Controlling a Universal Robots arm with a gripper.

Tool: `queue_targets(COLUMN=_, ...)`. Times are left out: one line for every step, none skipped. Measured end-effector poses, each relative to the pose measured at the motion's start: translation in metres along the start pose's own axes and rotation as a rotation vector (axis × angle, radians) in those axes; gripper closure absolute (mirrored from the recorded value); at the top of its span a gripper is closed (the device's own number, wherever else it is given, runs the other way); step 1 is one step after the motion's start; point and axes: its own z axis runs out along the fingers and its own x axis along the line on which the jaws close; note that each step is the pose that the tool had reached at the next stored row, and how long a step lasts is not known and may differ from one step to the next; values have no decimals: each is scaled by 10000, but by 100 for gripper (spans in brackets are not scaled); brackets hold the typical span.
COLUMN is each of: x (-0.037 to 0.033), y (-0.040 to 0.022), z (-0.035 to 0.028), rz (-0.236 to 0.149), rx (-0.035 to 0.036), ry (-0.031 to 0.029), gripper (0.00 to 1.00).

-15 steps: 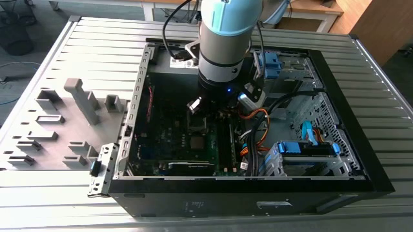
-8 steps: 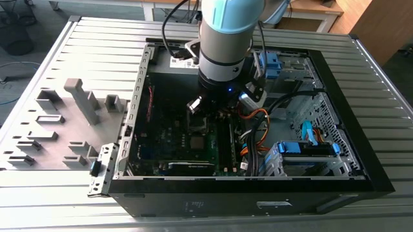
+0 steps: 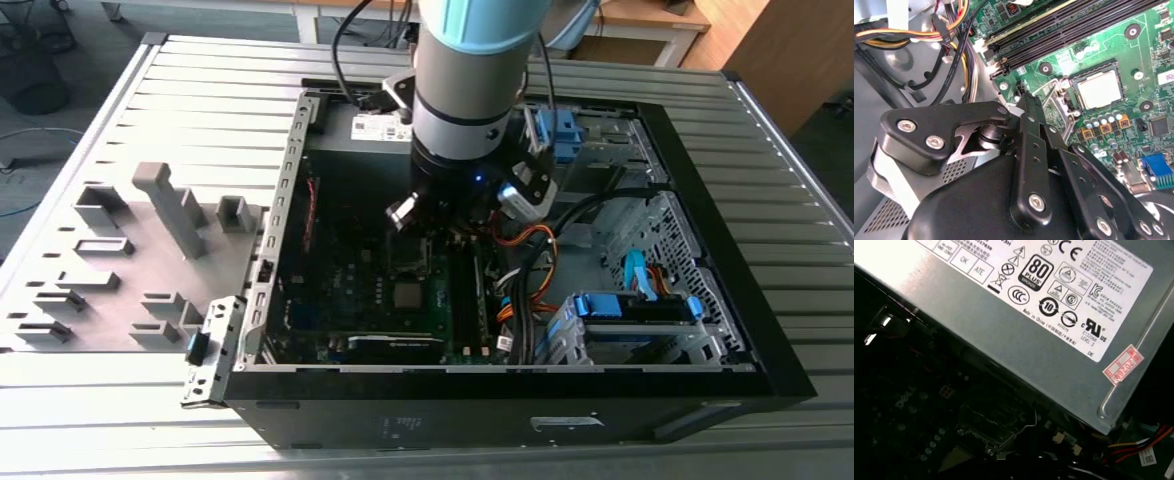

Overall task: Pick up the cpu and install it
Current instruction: 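Close the cpu cover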

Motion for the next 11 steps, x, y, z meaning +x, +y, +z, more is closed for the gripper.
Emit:
queue_targets(x=0, y=-1, z=-19, rz=0, rx=-6, ry=-4, gripper=89)
queue_targets(x=1, y=-3, z=-37, rz=0, rx=-11, ry=-7, gripper=89)
queue_targets(x=3, y=-5, z=-52, rz=0, rx=-13, ry=-8, gripper=89)
queue_targets(x=5, y=-10, z=-64, rz=-1, rx=-16, ry=-10, gripper=89)
queue_targets(x=8, y=-15, z=-72, rz=-1, rx=-20, ry=-13, gripper=89)
queue_targets(x=13, y=-22, z=-79, rz=-1, rx=-22, ry=-14, gripper=89)
queue_targets(x=18, y=-30, z=-83, rz=0, rx=-21, ry=-11, gripper=89)
queue_targets(x=23, y=-39, z=-86, rz=0, rx=-22, ry=-11, gripper=89)
queue_targets(x=29, y=-48, z=-89, rz=1, rx=-23, ry=-10, gripper=89)
queue_targets(x=34, y=-58, z=-91, rz=0, rx=-23, ry=-9, gripper=89)
queue_targets(x=41, y=-68, z=-93, rz=0, rx=-24, ry=-7, gripper=89)
